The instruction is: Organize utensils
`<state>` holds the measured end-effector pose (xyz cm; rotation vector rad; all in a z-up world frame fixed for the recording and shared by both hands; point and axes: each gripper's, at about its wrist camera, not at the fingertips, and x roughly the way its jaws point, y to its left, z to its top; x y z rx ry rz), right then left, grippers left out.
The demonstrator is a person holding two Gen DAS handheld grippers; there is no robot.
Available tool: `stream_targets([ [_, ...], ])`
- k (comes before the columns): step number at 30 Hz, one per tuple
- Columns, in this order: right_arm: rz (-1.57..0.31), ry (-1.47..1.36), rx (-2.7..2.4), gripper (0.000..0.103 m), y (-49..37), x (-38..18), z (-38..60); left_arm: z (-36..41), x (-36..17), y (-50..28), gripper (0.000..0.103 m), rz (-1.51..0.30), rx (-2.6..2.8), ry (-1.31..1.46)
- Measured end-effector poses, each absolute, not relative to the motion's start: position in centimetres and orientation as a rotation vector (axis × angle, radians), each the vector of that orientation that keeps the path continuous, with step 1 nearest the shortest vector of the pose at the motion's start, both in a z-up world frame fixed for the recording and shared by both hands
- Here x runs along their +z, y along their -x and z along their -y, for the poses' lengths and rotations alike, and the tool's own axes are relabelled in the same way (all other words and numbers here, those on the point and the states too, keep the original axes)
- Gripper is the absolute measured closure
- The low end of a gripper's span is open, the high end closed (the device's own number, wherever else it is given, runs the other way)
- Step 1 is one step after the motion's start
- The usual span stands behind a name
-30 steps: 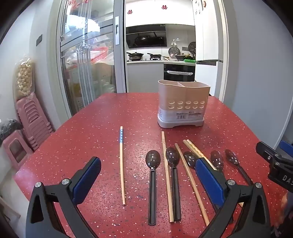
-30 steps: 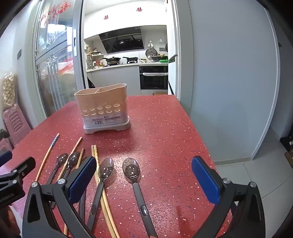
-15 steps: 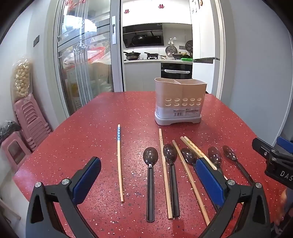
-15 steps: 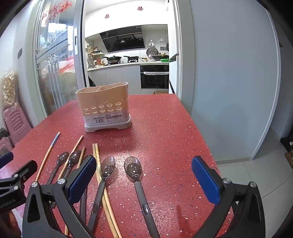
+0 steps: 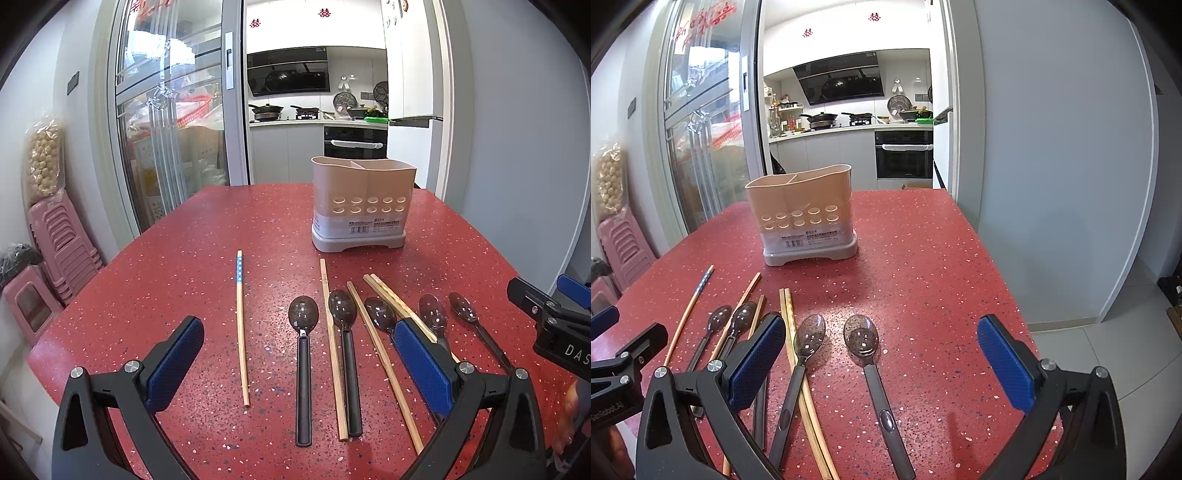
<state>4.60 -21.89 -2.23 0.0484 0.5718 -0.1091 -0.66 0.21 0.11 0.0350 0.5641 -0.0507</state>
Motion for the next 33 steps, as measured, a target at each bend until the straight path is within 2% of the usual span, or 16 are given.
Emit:
stream_targets([
  [33,-0.584,-0.044,-0.099,0.0,-4.64,-2.28,21.32,-0.22,-0.33,0.6,0.0,-0.575,-0.059,-0.034],
])
